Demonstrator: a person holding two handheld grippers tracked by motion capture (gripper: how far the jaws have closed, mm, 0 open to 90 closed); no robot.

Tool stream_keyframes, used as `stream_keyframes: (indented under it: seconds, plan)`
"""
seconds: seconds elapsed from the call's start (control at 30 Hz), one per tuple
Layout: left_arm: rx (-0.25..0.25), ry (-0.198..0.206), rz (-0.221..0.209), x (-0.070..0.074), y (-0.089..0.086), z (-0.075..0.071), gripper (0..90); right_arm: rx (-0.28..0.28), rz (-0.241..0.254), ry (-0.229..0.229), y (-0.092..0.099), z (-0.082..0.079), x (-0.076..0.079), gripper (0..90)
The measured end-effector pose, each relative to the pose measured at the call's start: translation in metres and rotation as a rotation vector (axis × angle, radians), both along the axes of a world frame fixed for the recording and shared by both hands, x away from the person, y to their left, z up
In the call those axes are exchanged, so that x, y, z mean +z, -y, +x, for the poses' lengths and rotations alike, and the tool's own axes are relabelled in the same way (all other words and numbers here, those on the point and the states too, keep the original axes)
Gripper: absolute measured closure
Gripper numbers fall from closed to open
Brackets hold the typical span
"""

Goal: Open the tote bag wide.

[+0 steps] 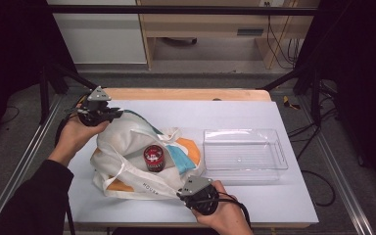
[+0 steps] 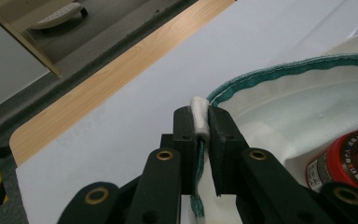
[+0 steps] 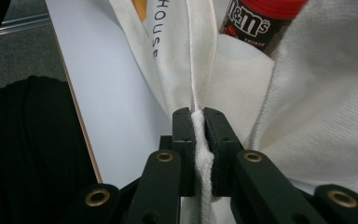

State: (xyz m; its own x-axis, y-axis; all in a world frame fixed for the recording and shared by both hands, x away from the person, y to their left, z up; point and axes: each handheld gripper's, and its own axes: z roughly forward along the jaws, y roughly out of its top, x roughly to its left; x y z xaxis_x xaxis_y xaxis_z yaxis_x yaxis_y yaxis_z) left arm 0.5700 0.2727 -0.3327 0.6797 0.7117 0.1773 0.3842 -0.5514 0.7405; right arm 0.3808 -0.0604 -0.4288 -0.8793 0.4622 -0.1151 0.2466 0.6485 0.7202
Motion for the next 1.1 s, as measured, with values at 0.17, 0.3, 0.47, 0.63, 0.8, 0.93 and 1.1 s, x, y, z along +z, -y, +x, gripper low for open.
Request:
stream_keyframes:
  seconds: [0.17,0.3,0.47,0.63,0.8,0.93,1.1]
  plan:
    - [0.013,-0.008,0.0,-0.01,0.0,0.005,81.5,-0.004,0.0,-0.017,-0.001,0.0,-0.01,84.1]
    - [0.015,-0.003,0.002,-0.014,-0.001,0.007,81.5,0.003,-0.003,-0.014,-0.002,0.0,-0.014,84.2]
    - [0.023,0.006,-0.003,-0.013,-0.003,0.009,81.5,0.005,0.002,-0.017,-0.003,0.0,-0.014,84.2]
    - [0.029,0.008,-0.002,-0.013,-0.003,0.01,81.5,0.005,0.001,-0.017,-0.004,0.001,-0.013,84.2]
    - [0.037,0.004,-0.008,-0.017,-0.002,0.016,81.6,0.008,0.008,-0.028,-0.004,0.001,-0.015,84.2]
    - [0.047,0.003,-0.01,-0.021,-0.001,0.021,81.6,0.017,0.007,-0.034,-0.004,0.001,-0.02,84.3]
    - [0.056,0.006,-0.008,-0.023,0.0,0.024,81.6,0.027,-0.002,-0.038,-0.006,-0.001,-0.023,84.4]
